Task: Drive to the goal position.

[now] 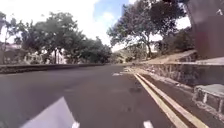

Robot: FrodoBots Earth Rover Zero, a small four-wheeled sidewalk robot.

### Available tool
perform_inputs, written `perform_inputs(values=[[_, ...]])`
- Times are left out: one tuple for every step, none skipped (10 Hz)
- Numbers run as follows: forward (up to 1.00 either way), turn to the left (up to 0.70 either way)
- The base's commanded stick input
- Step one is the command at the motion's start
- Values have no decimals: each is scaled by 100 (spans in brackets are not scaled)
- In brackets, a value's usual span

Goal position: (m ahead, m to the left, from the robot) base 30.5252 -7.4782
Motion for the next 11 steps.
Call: perform_inputs(values=[[45,-23],[45,-13],[45,-2],[45,0],[45,0],[45,0],[45,0],[45,0],[45,0],[45,0],[45,0]])
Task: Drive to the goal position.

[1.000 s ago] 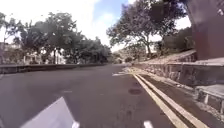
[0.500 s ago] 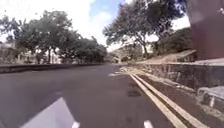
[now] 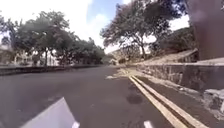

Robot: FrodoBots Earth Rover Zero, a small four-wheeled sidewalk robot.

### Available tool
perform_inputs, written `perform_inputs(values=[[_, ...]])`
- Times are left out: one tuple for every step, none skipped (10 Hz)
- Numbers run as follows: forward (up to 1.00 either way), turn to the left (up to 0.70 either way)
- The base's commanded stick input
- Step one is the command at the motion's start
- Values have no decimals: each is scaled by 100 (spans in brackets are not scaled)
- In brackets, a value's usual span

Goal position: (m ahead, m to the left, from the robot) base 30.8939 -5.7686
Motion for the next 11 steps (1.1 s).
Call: perform_inputs(values=[[45,0],[45,0],[45,0],[45,0],[45,0],[45,0],[45,0],[45,0],[45,0],[45,0],[45,0]])
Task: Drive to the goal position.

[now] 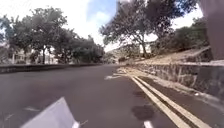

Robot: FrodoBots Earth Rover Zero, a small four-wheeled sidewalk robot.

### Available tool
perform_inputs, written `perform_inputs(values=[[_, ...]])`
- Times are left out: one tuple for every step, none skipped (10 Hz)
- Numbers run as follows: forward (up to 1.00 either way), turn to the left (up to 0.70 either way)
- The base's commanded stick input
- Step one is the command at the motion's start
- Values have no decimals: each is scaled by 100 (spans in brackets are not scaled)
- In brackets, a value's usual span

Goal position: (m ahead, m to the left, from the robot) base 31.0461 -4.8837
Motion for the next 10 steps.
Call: perform_inputs(values=[[45,0],[45,0],[45,0],[45,0],[45,0],[45,0],[45,0],[45,0],[45,0],[45,0]])
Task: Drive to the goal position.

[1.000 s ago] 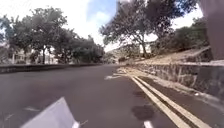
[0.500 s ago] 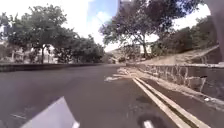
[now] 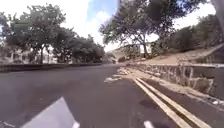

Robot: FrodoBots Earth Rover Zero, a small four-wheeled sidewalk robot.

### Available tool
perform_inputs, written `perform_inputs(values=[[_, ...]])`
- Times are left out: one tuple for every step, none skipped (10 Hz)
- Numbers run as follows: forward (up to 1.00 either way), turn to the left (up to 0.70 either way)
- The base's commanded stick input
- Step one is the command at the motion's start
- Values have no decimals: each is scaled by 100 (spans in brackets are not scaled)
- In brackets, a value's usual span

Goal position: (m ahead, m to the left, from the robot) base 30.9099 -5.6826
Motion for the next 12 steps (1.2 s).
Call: perform_inputs(values=[[45,0],[45,0],[45,0],[45,0],[45,0],[45,0],[45,0],[45,0],[45,0],[45,0],[45,0],[45,0]])
